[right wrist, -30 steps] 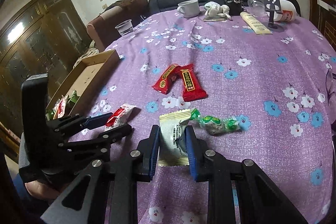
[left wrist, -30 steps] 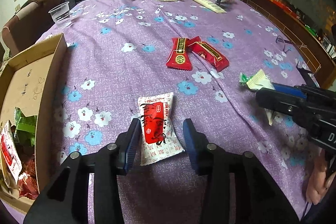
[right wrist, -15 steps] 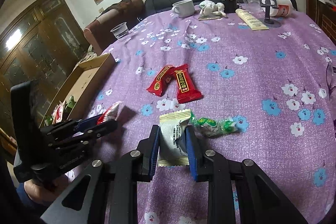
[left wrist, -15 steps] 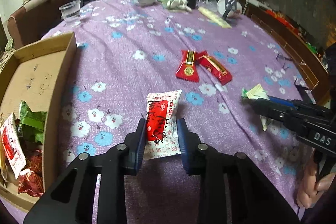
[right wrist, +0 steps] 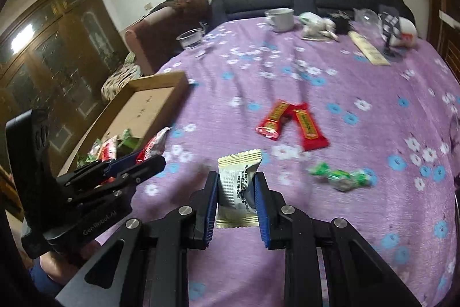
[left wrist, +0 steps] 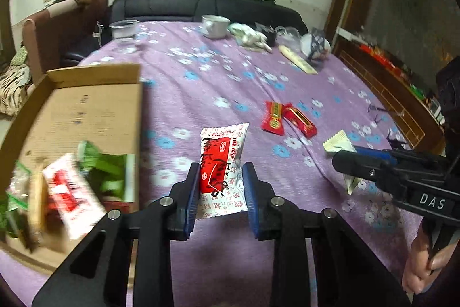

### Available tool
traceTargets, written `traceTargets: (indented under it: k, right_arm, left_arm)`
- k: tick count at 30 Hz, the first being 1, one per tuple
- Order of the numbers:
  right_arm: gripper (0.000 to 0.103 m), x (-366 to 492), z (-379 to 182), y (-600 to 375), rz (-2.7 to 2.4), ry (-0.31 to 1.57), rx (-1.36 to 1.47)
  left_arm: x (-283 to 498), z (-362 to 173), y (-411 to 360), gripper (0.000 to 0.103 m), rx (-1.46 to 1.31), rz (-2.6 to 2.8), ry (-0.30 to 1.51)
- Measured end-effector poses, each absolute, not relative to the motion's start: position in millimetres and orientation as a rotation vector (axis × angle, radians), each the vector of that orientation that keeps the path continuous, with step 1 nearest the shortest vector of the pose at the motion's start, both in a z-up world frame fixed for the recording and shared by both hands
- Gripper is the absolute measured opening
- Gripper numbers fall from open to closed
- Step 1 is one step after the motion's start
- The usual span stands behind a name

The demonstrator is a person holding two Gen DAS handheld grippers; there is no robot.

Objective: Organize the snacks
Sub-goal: 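Carry the sachet and white cake over the box with both grippers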

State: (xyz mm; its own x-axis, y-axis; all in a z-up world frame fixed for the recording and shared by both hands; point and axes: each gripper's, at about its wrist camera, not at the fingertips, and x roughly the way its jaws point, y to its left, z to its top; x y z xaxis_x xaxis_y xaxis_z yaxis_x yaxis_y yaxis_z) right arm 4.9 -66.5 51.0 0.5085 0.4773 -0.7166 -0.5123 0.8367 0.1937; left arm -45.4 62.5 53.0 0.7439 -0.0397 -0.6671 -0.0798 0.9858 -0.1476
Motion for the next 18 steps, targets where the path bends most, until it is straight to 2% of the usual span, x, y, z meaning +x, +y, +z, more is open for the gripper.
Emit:
traceTargets:
  k: [9,18]
  right_arm:
    - [0.025,-9,56,9,0.698,0.866,-0.092]
    - [0.025,-23,48,97,0.796,0.874,-0.185]
  left_arm:
    - [-75,63,132,0.027,-0.232,0.148,0.671]
    - [-94,45,189,0.027,-0.302,0.272,0.678]
